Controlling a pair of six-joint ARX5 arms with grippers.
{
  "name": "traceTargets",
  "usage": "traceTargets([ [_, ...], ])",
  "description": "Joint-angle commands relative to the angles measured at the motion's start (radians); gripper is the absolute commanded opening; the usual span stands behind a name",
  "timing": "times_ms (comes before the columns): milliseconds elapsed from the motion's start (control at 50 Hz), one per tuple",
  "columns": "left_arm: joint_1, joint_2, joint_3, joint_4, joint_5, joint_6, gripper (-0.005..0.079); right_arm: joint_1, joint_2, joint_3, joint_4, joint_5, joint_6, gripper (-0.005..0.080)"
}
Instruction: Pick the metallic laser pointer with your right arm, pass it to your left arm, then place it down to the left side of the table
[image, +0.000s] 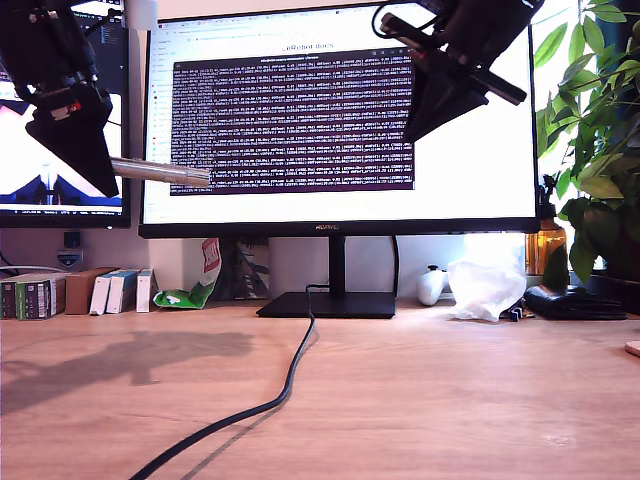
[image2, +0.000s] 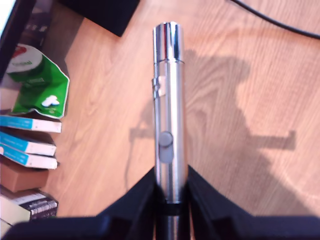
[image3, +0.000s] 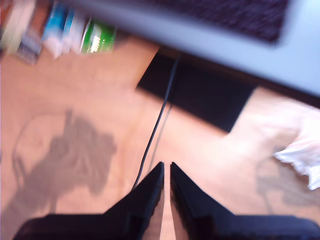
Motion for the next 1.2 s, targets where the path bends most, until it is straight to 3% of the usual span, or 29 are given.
traceTargets([
  [0,-0.003,0.002,-0.002,0.008,0.003,-0.007,-0.0019,-0.014,-0.002,0.010,-0.034,0.078,0.021,-0.0013],
  [80,-0.003,0.002,-0.002,0.008,0.002,-0.007,-0.0019,-0.029,-0.002,0.010,-0.114,0.250,0.017,-0.0013],
  [160,-0.003,0.002,-0.002,0.008,0.002,-0.007,-0.0019,-0.040,-0.002,0.009,-0.158,0.338,0.013,-0.0013],
  [380,0.000,0.002,-0.002,0.027,0.009,-0.021,-0.0019,-0.066,-0.097,-0.028,-0.138,0.391,-0.006,-0.0013],
  [640,0.051,0.002,-0.002,0.033,0.117,-0.094,-0.0019,-0.061,-0.350,-0.245,-0.061,0.447,-0.005,-0.0013],
  [940,0.141,0.023,-0.002,0.014,0.234,-0.217,-0.0019,0.023,-0.730,-0.425,0.059,0.459,-0.014,-0.0013],
  [1180,0.154,0.124,-0.002,-0.005,0.235,-0.235,-0.0019,0.096,-0.963,-0.483,0.047,0.615,-0.014,-0.0013],
])
